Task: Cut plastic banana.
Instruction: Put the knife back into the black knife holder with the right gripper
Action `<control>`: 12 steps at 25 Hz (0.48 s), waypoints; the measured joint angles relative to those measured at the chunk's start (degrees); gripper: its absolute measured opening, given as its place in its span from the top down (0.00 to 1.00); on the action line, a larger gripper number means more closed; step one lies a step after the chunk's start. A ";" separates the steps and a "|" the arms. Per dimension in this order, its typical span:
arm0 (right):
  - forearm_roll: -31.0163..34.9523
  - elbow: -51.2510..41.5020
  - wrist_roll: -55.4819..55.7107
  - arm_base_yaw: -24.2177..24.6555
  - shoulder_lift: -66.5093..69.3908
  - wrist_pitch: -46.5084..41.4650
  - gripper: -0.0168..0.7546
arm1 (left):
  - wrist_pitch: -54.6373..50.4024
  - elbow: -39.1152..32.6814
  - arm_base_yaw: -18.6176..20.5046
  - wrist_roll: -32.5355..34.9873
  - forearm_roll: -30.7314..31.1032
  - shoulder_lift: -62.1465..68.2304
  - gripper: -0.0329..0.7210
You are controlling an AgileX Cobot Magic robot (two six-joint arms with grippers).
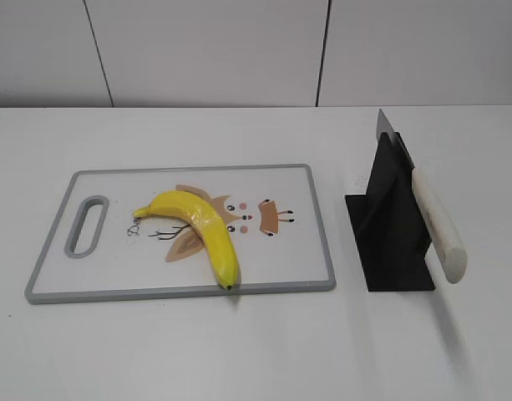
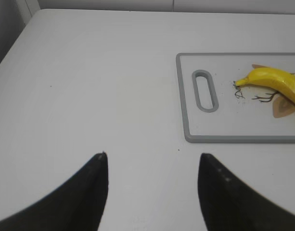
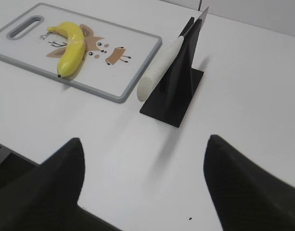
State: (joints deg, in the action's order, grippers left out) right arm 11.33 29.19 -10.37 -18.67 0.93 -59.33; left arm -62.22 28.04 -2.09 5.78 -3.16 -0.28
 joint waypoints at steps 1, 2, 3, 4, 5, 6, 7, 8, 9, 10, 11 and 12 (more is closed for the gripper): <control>0.00 0.00 0.00 0.00 -0.81 -0.14 0.21 | 0.00 0.00 0.00 0.00 0.05 0.00 0.22; 0.01 0.00 0.00 0.00 -1.11 -0.14 0.21 | 0.05 0.00 0.06 0.00 0.05 -0.05 0.22; 0.07 -0.05 0.00 0.00 -1.25 -0.14 0.21 | 0.05 0.00 0.06 0.00 0.05 -0.05 0.22; 0.26 -0.05 0.00 0.00 -1.25 -0.14 0.21 | 0.00 0.00 0.06 0.00 0.17 -0.05 0.22; 0.68 -0.05 0.00 0.00 -1.25 -0.14 0.21 | 0.05 0.00 0.06 0.00 0.17 -0.05 0.22; 1.17 -0.05 0.00 0.28 -1.25 -0.14 0.21 | 0.05 0.00 0.06 0.00 0.17 -0.05 0.22; 1.68 -0.05 0.00 0.85 -1.25 -0.14 0.21 | 0.05 0.00 0.06 0.00 0.17 -0.05 0.22; 2.36 -0.05 0.00 1.69 -1.25 -0.14 0.21 | 0.05 0.00 0.06 0.00 0.17 -0.05 0.22; 3.07 -0.05 0.00 2.96 -1.25 -0.14 0.21 | 0.05 0.00 0.06 -0.05 0.17 -0.05 0.22; 3.55 -0.05 0.00 4.41 -1.25 -0.14 0.21 | 0.05 0.00 0.06 -0.05 0.17 -0.05 0.22; 4.01 -0.05 0.00 5.96 -1.25 -0.14 0.21 | 0.05 0.00 0.06 -0.05 0.17 -0.05 0.22; 4.38 -0.05 0.00 7.28 -1.25 -0.14 0.21 | 0.05 0.00 0.06 -0.05 0.17 -0.05 0.22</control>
State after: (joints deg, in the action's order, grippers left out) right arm 15.72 29.14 -10.37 -11.38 -0.32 -59.47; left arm -62.17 28.04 -2.03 5.73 -2.99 -0.33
